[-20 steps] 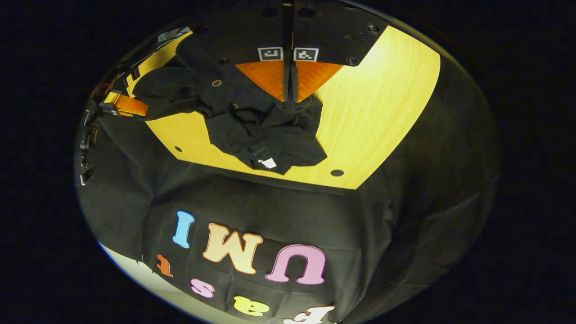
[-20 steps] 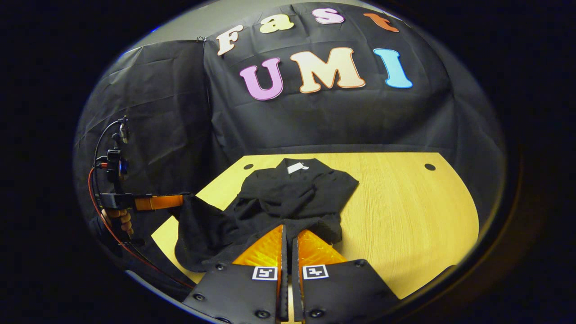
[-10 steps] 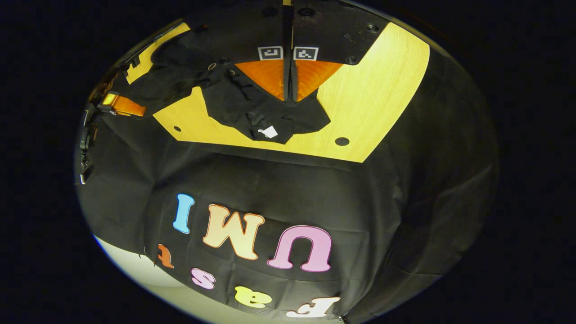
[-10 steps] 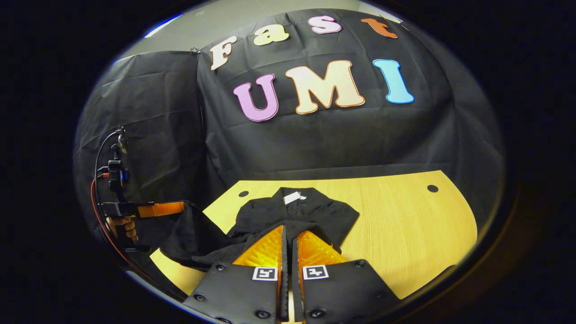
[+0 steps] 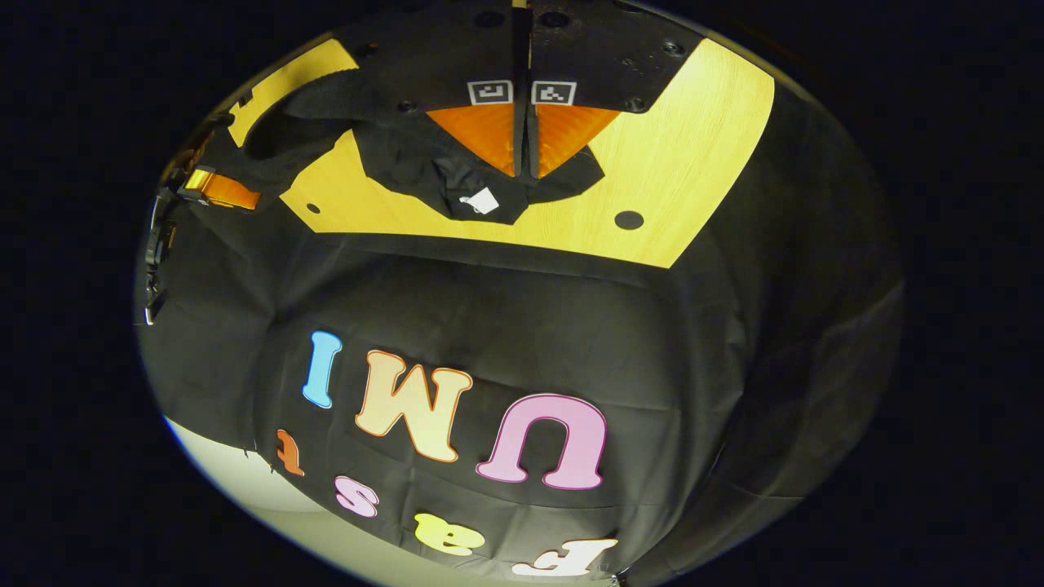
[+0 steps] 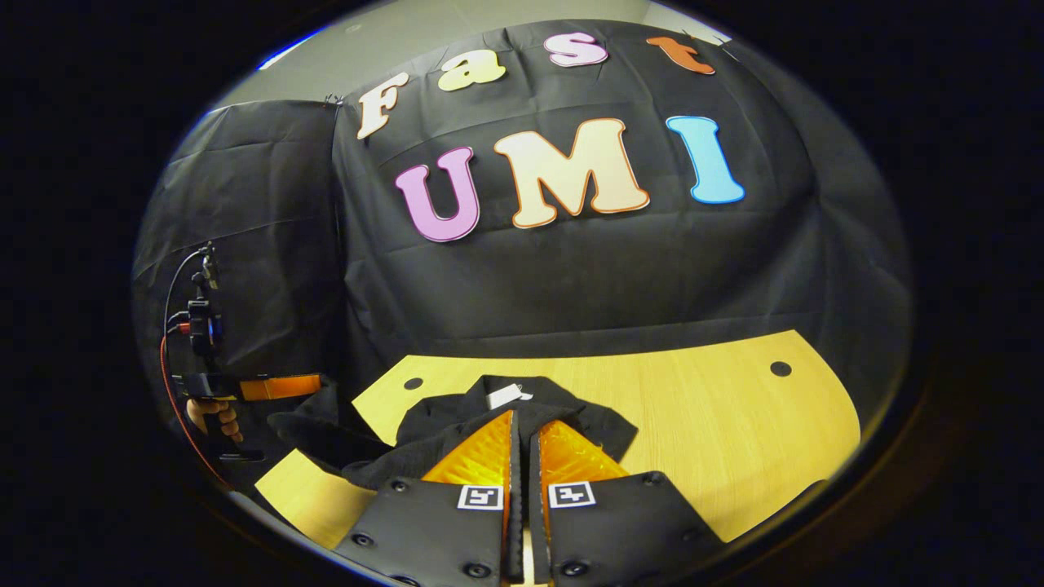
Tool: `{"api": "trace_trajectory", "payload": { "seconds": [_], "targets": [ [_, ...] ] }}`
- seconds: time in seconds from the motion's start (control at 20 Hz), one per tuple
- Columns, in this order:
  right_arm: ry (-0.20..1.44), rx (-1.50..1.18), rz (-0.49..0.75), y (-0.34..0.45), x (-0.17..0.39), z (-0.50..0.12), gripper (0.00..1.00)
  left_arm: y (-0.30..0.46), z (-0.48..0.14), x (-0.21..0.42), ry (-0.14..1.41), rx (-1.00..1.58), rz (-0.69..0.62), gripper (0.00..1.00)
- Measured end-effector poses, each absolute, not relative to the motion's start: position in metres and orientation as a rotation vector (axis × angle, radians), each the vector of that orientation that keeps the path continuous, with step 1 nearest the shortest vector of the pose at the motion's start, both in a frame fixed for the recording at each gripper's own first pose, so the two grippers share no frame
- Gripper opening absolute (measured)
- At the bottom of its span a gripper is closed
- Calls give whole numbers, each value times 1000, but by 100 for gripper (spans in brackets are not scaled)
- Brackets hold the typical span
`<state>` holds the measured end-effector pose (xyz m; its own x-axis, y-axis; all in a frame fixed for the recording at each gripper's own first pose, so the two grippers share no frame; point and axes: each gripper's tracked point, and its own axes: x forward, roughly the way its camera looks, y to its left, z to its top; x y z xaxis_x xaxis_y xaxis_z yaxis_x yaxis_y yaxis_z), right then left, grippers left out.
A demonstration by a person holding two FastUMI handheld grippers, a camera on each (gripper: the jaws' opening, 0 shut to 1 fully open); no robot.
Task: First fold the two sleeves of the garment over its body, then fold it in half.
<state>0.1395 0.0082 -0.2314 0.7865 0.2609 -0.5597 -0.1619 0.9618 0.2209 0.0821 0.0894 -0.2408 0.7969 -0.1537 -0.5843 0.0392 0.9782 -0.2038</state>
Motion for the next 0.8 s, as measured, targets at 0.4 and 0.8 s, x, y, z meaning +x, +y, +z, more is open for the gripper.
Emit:
{"api": "trace_trajectory", "payload": {
  "seconds": [0.4,0.8],
  "targets": [
    [622,164,150,-10,197,-248,6,96,-262,134,635,-165,-128,0],
    [704,156,32,-26,229,-285,6,129,-304,158,687,-77,-46,0]
  ]
}}
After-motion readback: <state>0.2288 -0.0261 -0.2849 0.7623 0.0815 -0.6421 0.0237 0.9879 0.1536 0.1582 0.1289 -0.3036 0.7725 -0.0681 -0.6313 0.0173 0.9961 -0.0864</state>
